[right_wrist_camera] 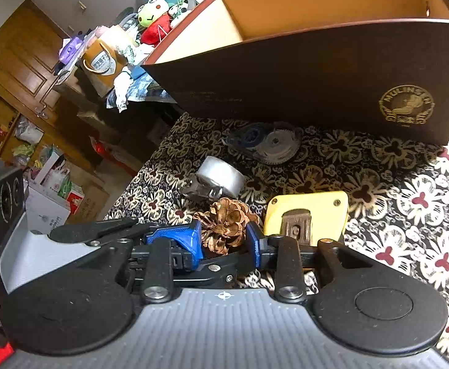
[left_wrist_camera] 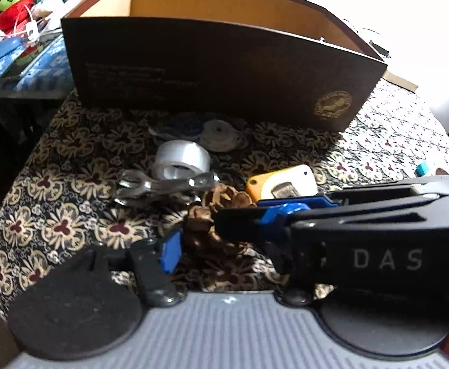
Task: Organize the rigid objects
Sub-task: 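Reach the right gripper to the pine cone and close on it, then lift the pine cone with the right gripper and carry it into the box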
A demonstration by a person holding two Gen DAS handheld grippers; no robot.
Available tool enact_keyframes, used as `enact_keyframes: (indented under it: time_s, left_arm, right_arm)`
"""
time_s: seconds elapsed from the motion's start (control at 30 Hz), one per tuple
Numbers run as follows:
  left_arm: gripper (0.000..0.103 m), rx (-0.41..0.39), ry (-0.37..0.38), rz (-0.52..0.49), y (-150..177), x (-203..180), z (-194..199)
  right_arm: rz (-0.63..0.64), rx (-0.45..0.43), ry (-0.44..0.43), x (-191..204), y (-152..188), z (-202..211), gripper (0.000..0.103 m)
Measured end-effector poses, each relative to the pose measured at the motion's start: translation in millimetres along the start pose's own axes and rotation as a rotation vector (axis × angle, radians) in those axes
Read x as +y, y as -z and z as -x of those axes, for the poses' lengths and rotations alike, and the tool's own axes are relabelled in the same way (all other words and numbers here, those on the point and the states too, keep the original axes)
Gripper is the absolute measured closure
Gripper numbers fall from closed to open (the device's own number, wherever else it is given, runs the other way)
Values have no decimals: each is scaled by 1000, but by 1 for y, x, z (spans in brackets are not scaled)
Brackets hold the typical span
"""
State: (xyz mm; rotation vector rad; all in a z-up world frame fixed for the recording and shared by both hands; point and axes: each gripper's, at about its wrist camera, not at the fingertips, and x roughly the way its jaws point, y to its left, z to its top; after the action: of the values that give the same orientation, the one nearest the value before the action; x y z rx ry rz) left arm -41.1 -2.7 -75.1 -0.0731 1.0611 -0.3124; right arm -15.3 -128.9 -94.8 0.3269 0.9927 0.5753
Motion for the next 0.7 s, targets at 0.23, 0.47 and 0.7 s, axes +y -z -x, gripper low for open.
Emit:
enact_keyframes:
  time_s: [0.23,0.47,0.7]
  left_arm:
    - [51,-36,6,-71,3,-30,20]
    - [51,-103,11,-144,-5,-62,42]
    - [51,-190,55,-202,-28,-93,57]
  right_arm:
    - [4,-50,8,-1,9,32,89]
    - [7,-156,25,4,12,69,89]
    - [9,-281,55,-5,6,106,89]
